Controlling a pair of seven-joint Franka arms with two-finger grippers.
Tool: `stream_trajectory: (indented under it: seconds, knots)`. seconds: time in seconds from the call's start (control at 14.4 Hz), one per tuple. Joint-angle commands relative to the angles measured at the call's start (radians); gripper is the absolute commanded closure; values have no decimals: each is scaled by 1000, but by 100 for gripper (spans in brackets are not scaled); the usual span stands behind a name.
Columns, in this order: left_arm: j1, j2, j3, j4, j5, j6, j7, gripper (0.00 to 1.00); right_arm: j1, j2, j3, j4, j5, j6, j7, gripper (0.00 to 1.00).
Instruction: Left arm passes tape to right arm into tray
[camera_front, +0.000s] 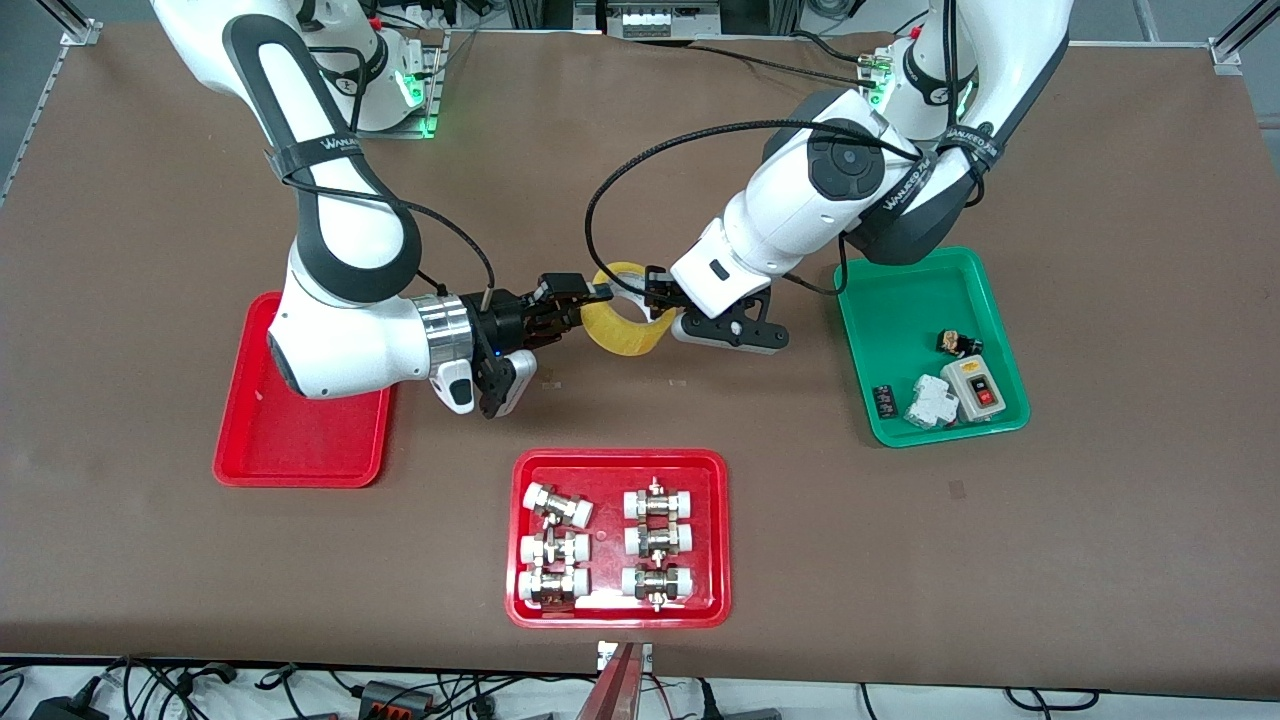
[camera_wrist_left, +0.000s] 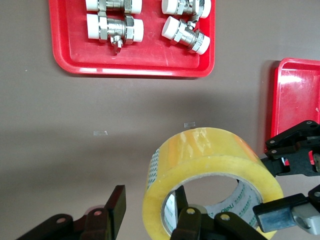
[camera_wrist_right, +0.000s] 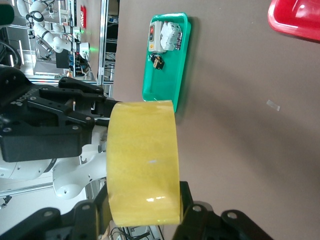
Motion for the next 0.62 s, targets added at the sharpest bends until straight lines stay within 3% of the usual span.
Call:
stream_trajectory:
  seconds: [0.0,0.55]
  knots:
    - [11,-6,-2,13,19,-15,-3,53,-6,-14,3,-23,6,-12,-18,74]
    - [18,-9,-3,13,19,-27,-3,47,-20,-17,-4,-64,-11,-33,-16,74]
